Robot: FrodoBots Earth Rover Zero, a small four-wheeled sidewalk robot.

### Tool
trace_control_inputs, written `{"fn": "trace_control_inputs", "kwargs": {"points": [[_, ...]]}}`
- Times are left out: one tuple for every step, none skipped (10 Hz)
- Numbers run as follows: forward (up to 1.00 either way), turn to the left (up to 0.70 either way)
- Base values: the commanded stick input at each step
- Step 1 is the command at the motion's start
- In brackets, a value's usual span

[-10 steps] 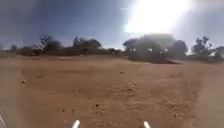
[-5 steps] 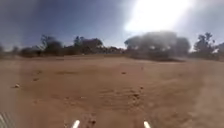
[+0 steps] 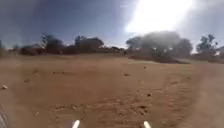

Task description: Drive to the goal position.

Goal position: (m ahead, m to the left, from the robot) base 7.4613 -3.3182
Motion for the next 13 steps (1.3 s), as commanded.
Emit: {"fn": "trace_control_inputs", "kwargs": {"points": [[0.7,0.0],[0.7,0.0],[0.7,0.0],[0.7,0.0],[0.7,0.0],[0.7,0.0],[0.7,0.0],[0.7,0.0],[0.7,-0.05],[0.7,-0.27],[0.7,-0.27],[0.7,-0.27],[0.7,-0.27]]}}
